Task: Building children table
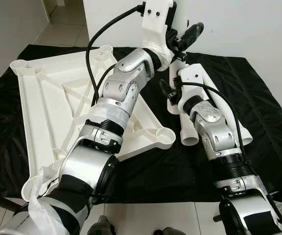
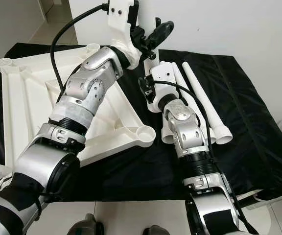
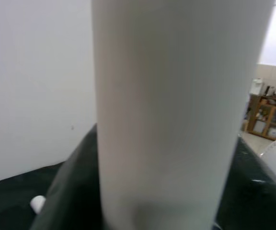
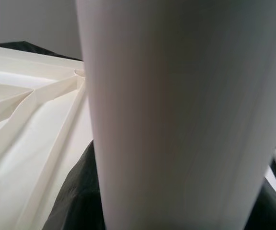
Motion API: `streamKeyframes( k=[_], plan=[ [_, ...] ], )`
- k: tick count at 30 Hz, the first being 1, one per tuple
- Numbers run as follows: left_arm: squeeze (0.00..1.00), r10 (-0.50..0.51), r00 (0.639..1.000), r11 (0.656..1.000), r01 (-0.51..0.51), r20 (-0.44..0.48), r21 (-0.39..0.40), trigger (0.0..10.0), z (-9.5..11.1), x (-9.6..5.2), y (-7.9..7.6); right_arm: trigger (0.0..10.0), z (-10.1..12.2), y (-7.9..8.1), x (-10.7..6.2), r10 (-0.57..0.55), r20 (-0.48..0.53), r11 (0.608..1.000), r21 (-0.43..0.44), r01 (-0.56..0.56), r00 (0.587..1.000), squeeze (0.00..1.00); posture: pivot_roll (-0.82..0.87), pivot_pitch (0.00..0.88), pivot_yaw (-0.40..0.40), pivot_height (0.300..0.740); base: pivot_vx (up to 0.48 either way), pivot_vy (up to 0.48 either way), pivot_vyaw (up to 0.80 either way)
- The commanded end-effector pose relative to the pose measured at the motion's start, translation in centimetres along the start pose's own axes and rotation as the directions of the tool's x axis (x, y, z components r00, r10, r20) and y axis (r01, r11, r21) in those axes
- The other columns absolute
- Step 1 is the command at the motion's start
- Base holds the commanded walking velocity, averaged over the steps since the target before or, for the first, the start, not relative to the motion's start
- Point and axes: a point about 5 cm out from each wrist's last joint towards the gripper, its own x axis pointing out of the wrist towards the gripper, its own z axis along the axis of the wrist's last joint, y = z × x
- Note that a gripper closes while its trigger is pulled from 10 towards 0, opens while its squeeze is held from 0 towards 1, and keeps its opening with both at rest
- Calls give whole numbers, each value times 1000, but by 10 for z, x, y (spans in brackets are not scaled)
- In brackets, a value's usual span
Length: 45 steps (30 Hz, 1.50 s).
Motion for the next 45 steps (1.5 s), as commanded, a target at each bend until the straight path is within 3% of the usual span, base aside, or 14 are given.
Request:
streamKeyframes(
  k=[1,7,12,13,17,22,27,32,36,38,39,41,44,45],
  plan=[
    [1000,-82,997,997,82,9,-11,10000,2,0,-8,10000,0,-4,1,-23,-11,999,35,23,1000,0,48,0,-34,740,0,0,0],
    [1000,-85,996,996,85,4,13,10000,3,-2,-8,10000,0,-5,1,-42,-4,998,55,42,999,0,45,0,-36,740,0,0,0],
    [1000,-32,999,999,33,41,-16,10000,12,-6,2,10000,-1,-12,-4,-109,14,988,116,107,994,0,44,0,-46,740,0,0,0],
    [0,-17,999,1000,17,34,1,10000,12,-9,7,10000,-2,-14,-6,-118,14,984,133,115,993,0,44,0,-48,740,0,0,0],
    [0,36,999,997,-37,12,66,10000,11,-21,23,10000,-5,-22,-11,-162,9,973,166,158,987,0,42,0,-55,740,0,0,0],
    [0,48,999,997,-49,21,58,10000,12,-27,28,10000,-6,-24,-13,-186,5,963,197,182,982,0,41,0,-57,740,0,0,0],
    [0,94,994,994,-97,52,55,10000,16,-48,44,10000,-7,-15,-20,-129,38,953,282,113,991,0,46,0,-57,740,0,0,0],
    [0,115,992,990,-118,41,73,10000,15,-64,55,10000,-12,-9,-24,-123,42,962,251,109,992,0,53,0,-59,740,0,0,0],
    [0,177,984,979,-172,-37,106,10000,1,-76,65,10000,-15,-5,-28,-120,47,969,223,107,992,0,61,0,-59,740,0,0,0],
    [0,199,973,966,-174,-118,193,10000,-16,-92,69,10000,-15,2,-32,-92,79,978,193,76,993,0,60,0,-56,740,0,0,0],
    [0,199,973,966,-174,-118,193,10000,-16,-92,69,10000,-15,2,-32,-92,79,978,193,76,993,0,60,0,-56,740,0,0,0],
    [0,165,966,942,-94,-199,323,10000,-26,-107,67,10000,-15,10,-37,-52,119,980,197,28,992,0,64,0,-55,740,0,0,0],
    [0,145,965,932,-59,-220,359,10000,-28,-112,66,10000,-14,13,-40,-34,137,980,199,6,990,0,65,0,-54,740,0,0,0],
    [0,129,960,941,-39,-248,337,10000,-32,-115,65,10000,-11,16,-42,-26,165,979,202,-8,986,0,67,0,-54,740,0,0,0]
  ],
)
